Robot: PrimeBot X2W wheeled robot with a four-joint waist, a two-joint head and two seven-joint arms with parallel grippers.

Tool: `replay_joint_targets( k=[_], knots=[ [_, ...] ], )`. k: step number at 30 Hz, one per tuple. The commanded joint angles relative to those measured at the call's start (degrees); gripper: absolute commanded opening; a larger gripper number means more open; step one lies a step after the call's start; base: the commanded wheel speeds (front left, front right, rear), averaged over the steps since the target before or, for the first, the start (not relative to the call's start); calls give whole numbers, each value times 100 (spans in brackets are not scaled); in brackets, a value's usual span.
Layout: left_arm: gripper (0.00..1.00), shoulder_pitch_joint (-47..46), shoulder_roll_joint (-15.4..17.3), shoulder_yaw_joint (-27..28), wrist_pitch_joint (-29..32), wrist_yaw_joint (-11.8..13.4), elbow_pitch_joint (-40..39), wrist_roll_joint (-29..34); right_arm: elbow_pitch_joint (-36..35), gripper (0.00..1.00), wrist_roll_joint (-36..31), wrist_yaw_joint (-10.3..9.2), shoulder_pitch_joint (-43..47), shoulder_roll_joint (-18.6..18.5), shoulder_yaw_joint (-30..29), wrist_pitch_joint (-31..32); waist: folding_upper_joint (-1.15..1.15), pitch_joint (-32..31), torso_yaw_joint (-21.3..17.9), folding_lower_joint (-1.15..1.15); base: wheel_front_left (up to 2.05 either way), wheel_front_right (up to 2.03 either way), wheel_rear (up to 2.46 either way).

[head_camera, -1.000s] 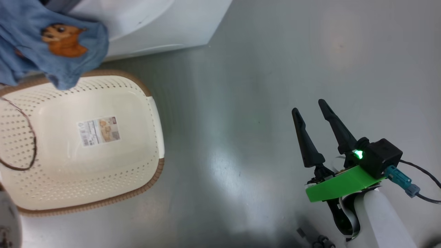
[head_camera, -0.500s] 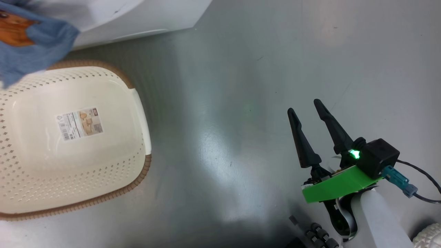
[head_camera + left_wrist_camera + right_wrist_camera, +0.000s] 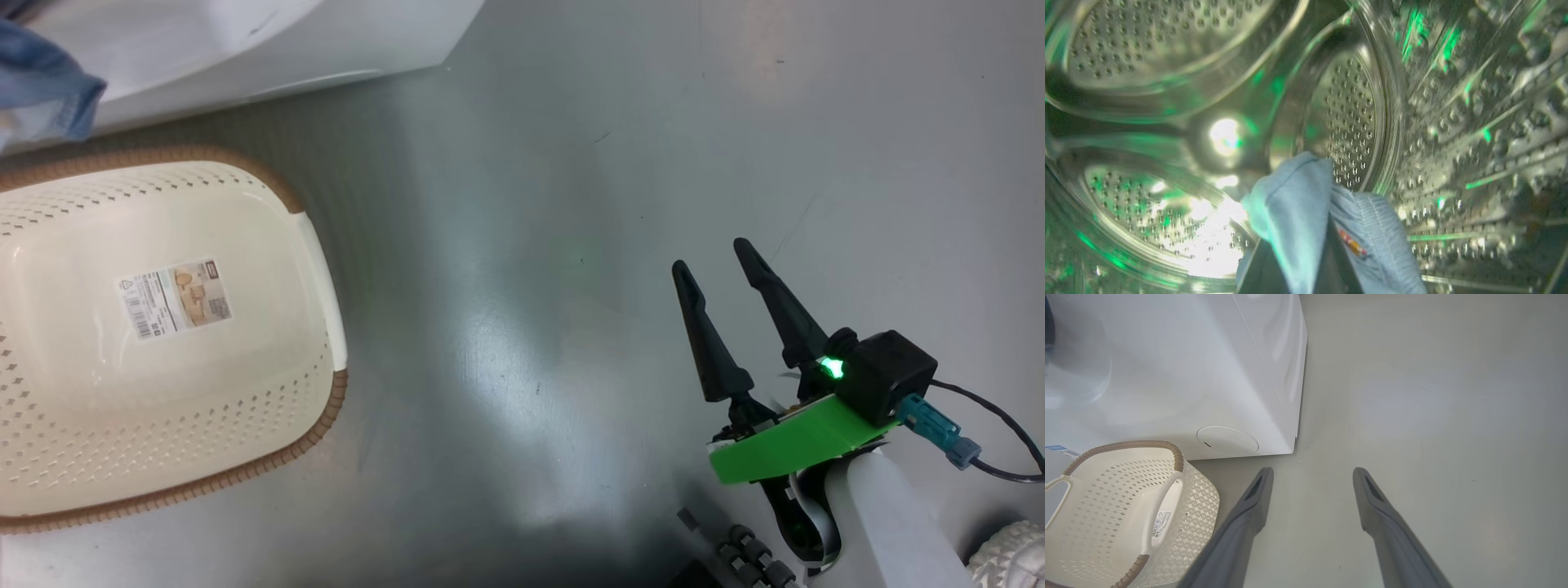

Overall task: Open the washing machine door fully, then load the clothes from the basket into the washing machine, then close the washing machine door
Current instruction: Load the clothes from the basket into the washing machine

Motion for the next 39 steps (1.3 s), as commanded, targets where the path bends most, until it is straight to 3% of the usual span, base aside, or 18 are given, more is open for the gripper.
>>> replay_joint_targets(
  k=[1, 2, 3, 4, 5, 19, 31, 39],
  knots=[
    [0, 159, 225, 111, -18, 42, 117, -106, -82, 100, 90, 9, 142, 26, 142, -27, 0, -16, 8, 0, 0, 0, 0],
    [0, 159, 225, 111, -18, 42, 117, -106, -82, 100, 90, 9, 142, 26, 142, -27, 0, -16, 8, 0, 0, 0, 0],
    [6, 181, 212, 130, -18, 41, 243, -141, -74, 100, 96, 9, 145, 27, 148, -27, 0, -27, 9, 0, 0, 0, 0],
    [89, 198, 186, 162, -18, 37, 417, -201, -67, 100, 104, 9, 150, 27, 151, -27, 0, -42, 11, 0, 0, 0, 0],
    [100, 183, 171, 178, -19, 34, 549, -235, -62, 100, 108, 9, 155, 27, 150, -27, 0, -50, 14, 0, 0, 0, 0],
    [100, 102, -41, 158, -19, -1, 1238, -421, -71, 100, 143, 9, 52, 27, 45, -27, 0, -211, 152, 0, 0, 0, 0],
    [100, 733, -157, 177, -19, -29, 959, -558, -18, 100, 101, 9, 74, 27, -75, -27, 0, -620, 404, 0, 0, 0, 0],
    [100, 1495, -192, 317, -19, -34, 281, -703, -15, 100, 49, 9, 127, 27, -150, -27, 0, -802, 536, 0, 0, 0, 0]
  ],
)
